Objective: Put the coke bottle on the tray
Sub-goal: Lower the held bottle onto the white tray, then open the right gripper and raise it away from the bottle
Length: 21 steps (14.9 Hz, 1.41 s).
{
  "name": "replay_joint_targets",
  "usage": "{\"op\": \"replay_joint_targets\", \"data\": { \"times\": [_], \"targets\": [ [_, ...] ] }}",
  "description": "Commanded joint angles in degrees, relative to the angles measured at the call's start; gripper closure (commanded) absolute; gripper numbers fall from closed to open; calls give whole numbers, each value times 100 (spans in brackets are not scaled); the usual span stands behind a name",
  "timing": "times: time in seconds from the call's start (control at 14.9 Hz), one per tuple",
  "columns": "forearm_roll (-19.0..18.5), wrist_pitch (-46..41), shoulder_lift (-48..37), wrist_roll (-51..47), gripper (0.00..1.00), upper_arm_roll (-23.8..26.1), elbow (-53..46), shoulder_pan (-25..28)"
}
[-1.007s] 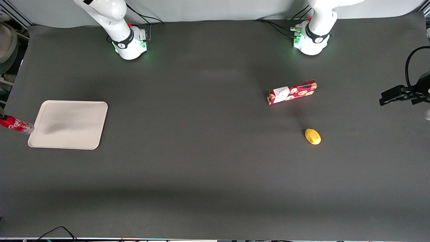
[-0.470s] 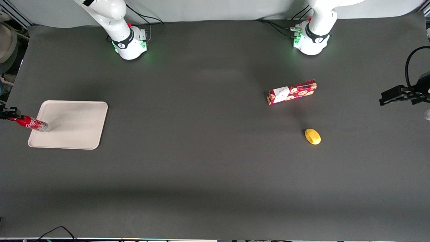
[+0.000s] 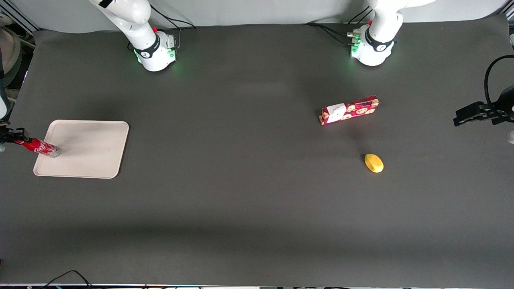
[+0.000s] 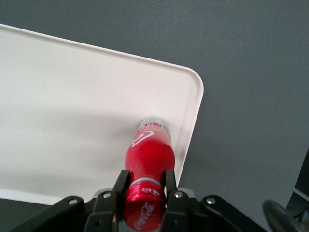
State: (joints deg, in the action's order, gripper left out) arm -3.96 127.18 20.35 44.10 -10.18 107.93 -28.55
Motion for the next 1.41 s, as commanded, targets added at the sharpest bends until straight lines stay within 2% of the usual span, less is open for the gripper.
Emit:
{"op": "replay_joint_targets", "data": {
  "times": [0.0, 0.27, 0.47, 0.6, 0.87, 1.07, 1.34],
  "targets": [
    [115, 79, -66, 213, 0, -19, 18, 16],
    [115, 53, -285, 99, 0, 34, -26, 103],
    [124, 27, -654, 64, 0, 86, -166, 463],
    [98, -131, -856, -521, 0, 375, -271, 718],
    [27, -1569, -1015, -2279, 0, 1227, -1210, 964],
    [27, -2791, -1085, -3203, 0, 1851, -2036, 1079],
    [246, -3699, -1568, -3592, 0, 2275, -2337, 1088]
  ]
}}
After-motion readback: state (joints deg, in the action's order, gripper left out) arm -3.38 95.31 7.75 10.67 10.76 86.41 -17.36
